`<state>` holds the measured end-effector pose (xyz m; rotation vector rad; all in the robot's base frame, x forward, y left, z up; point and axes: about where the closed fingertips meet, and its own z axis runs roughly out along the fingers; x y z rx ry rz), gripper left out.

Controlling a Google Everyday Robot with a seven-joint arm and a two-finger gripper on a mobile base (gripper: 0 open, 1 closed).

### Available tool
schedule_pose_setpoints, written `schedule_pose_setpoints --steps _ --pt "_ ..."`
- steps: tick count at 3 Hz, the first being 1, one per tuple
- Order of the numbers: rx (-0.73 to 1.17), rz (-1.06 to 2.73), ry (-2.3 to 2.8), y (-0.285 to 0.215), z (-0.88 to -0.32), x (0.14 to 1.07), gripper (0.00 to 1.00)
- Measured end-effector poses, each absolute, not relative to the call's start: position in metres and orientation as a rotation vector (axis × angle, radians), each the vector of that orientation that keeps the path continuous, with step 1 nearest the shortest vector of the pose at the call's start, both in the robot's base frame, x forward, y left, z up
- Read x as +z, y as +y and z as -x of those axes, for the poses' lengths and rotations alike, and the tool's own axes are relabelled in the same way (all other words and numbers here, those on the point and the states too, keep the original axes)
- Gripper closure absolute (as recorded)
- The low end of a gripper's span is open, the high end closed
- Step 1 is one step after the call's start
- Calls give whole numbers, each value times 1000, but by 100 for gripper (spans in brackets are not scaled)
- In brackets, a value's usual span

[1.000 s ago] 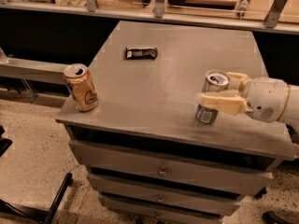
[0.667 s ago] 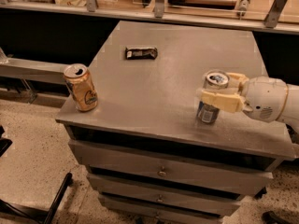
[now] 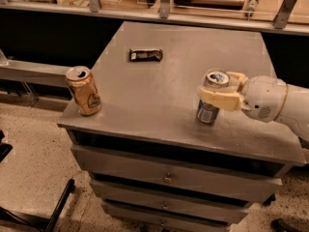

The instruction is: Move redbull can near rxbar chocolate

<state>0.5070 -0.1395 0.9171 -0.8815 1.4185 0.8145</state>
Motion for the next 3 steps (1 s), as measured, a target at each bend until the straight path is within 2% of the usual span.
schedule_pose_setpoints --steps 3 --pt "608 863 1321 -127 -638 948 100"
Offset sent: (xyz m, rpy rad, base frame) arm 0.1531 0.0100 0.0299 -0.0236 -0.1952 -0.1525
